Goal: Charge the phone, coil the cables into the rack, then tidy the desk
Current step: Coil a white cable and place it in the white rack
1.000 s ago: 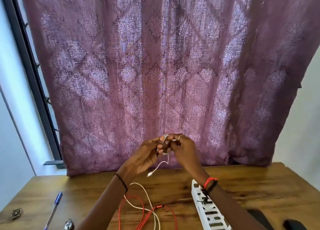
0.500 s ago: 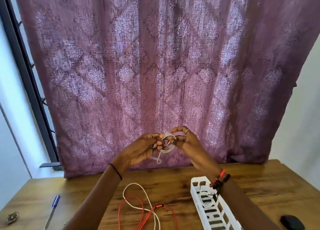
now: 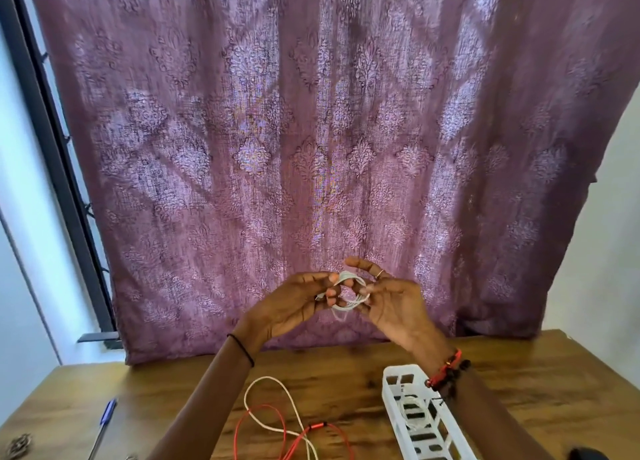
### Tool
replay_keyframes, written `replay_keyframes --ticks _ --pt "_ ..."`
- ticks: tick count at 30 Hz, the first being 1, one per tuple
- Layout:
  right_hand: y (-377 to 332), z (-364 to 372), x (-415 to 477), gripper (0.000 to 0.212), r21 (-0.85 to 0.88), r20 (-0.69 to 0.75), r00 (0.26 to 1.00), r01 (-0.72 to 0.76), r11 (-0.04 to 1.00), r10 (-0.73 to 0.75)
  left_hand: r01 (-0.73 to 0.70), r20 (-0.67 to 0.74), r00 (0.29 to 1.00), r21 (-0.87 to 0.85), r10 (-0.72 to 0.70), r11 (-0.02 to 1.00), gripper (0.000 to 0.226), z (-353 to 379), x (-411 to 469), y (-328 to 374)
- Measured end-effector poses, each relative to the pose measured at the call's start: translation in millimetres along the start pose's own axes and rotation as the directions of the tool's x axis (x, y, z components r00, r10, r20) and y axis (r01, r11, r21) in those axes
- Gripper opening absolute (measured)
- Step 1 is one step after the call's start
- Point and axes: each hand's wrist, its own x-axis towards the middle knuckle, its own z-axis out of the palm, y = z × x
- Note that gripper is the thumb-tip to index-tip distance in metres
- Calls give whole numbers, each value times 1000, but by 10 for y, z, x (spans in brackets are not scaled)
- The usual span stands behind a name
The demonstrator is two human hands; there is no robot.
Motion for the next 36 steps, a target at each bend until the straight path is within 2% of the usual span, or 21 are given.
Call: replay_keyframes --ticks 2,4,6,10,14,17,21,25,28,30,32,33,36 --pt "-9 -1 5 49 -222 -80 996 27 975 -46 -18 -26 999 36 19 999 22 7 58 -67" --pt "-32 31 -6 43 -447 -158 981 27 894 -109 -43 -60 997 63 47 997 22 23 114 -124" --pt "-48 40 -25 44 -576 -194 967 25 817 -167 -64 -109 992 70 71 995 24 39 178 -170" --pt "0 -19 -52 51 -742 -204 938 39 669 -281 -86 -183 978 108 105 990 28 90 263 -238" --pt "1 -144 -33 47 -865 -223 895 1 503 -386 -97 -217 966 209 142 973 28 127 298 -326" --pt "42 -189 -43 34 -914 -245 880 -70 401 -406 -103 -238 954 314 183 944 22 164 312 -411" --pt "92 -303 -54 20 -934 -246 901 -122 337 -357 -112 -240 938 473 249 874 20 141 327 -522" --pt "54 -433 -141 22 -941 -160 961 -79 330 -226 -102 -226 931 594 287 798 23 115 299 -619" --pt "0 -449 -224 24 -922 -119 980 -49 385 -159 -129 -198 931 607 306 784 25 131 276 -660" --pt "0 -431 -265 31 -838 -162 982 -82 539 -102 -134 -211 927 589 311 797 27 157 270 -676" --pt "12 -390 -284 33 -626 -235 972 -172 760 27 -141 -238 918 549 316 824 25 161 271 -660" --pt "-7 -383 -285 30 -549 -262 963 -204 810 66 -144 -255 912 533 321 834 23 160 268 -636" --pt "-51 -459 -248 19 -523 -292 953 -229 821 79 -142 -288 902 507 323 850 21 95 264 -579"
